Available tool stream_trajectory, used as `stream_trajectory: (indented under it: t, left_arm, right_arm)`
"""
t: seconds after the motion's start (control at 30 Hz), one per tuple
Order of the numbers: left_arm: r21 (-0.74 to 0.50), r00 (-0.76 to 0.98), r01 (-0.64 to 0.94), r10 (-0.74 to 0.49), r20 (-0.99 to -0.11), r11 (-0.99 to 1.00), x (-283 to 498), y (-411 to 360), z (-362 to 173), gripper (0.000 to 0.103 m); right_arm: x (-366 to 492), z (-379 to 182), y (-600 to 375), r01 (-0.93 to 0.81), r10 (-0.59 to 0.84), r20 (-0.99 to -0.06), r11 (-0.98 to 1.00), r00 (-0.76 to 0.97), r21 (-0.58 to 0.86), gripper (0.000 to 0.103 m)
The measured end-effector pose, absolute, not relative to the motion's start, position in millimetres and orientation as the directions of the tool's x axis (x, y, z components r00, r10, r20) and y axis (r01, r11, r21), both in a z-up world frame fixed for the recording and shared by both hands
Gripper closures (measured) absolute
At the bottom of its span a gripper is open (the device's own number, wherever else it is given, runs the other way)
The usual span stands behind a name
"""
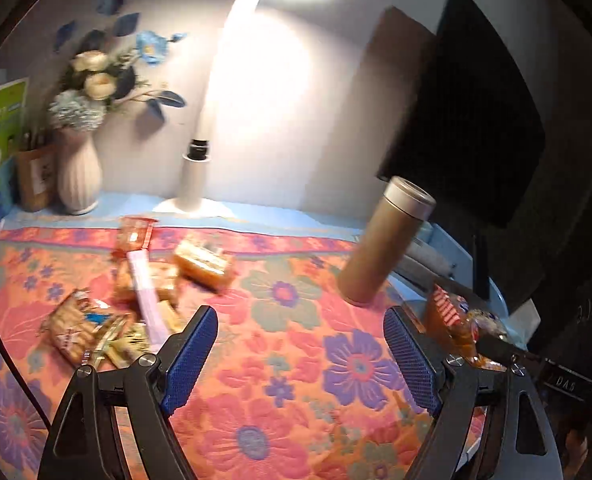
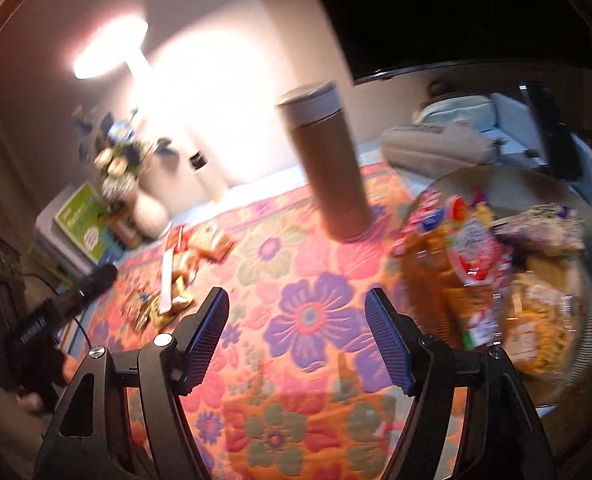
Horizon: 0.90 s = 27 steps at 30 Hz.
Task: Organize snacks
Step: 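Move both tools back toward the snacks on the blanket, then grasp the printed sausage bag with the left tool while the right tool grasps the pink stick packet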
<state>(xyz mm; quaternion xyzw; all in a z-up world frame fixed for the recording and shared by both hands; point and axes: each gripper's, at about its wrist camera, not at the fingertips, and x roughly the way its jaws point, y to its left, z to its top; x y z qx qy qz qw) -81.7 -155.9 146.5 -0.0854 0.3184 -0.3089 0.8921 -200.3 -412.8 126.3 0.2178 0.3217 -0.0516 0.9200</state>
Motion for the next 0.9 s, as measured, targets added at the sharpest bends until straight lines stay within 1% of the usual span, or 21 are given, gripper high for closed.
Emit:
stream_trajectory:
  t: [0.23,0.37,0.43,0.6,0.67,0.73,0.87,0.9]
  left_arm:
    - [-0.385,0.698,0.347,-0.509,-0.503,0.855,-58.6,-65.1,142.1,0.02]
    - [-0.384,0.712,0.291,-0.466,-0.525,0.876,-42.4,-36.8,125.8,0.018]
    - [-0.366,0.716,0.263,-0.435,-0.546,0.893,-34.3,-30.8,115.1,0.012]
    - [-0.27,0.705,0.213,-0.339,-0.623,0.939,-4.1,-27.3,78.3,0.012]
    - [-0.248,0.697,0.202,-0.317,-0.643,0.947,8.1,-27.1,64.4,0.012]
    - [-0.26,0.684,0.194,-0.321,-0.656,0.946,21.3,-27.9,51.8,0.012]
    - [-0.281,0.691,0.19,-0.332,-0.642,0.941,35.3,-30.1,34.4,0.012]
    - [-0.278,0.683,0.181,-0.324,-0.654,0.943,37.3,-31.4,29.7,0.012]
  right_arm:
    - [-157.7,108.6,-356.7,0.133,0.124,-0.67,0.938,0.732,0.319,0.033]
    - [-129.8,100.6,-328.1,0.066,0.166,-0.69,0.952,0.705,0.297,0.033]
    - [-112.8,97.3,-313.5,0.022,0.204,-0.692,0.953,0.692,0.303,0.033]
    - [-58.1,88.9,-277.5,-0.094,0.314,-0.684,0.936,0.659,0.34,0.033]
    - [-35.6,85.4,-264.7,-0.119,0.325,-0.686,0.936,0.651,0.33,0.033]
    - [-14.6,81.1,-251.1,-0.14,0.323,-0.689,0.941,0.649,0.309,0.033]
    - [13.1,69.2,-229.1,-0.165,0.287,-0.668,0.956,0.687,0.241,0.035]
    - [16.2,64.8,-225.2,-0.168,0.276,-0.661,0.96,0.698,0.224,0.035]
